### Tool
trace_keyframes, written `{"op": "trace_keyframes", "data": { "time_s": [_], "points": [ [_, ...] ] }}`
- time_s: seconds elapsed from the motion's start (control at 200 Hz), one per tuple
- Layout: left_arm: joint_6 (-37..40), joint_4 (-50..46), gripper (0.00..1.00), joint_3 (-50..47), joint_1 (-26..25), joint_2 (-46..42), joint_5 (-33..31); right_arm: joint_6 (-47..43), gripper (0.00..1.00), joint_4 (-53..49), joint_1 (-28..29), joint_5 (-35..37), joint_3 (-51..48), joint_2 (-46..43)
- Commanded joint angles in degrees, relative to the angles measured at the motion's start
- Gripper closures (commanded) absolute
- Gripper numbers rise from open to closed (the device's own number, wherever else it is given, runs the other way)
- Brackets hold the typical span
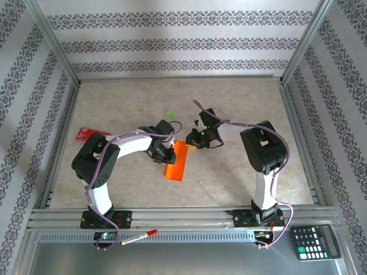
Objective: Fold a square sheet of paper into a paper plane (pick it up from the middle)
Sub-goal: Hold the square sheet of paper at the center of the table.
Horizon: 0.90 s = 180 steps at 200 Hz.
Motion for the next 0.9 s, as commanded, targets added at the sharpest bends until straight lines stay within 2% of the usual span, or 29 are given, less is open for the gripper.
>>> {"op": "trace_keyframes", "data": {
  "time_s": [0.0,0.255,0.894],
  "points": [
    [2.3,-5.4,0.78,-0.1,-0.1,2.4,0.2,-1.1,0.8,3.9,0.3,1.5,1.8,3.0],
    [2.7,-6.3,0.78,0.5,-0.1,2.7,-0.6,-1.3,0.8,3.4,0.3,1.4,2.1,3.1],
    [-2.3,-2.3,0.77,-2.3,-0.1,1.6,-2.8,-0.9,0.8,3.8,0.4,1.4,-0.3,0.5]
  ]
}}
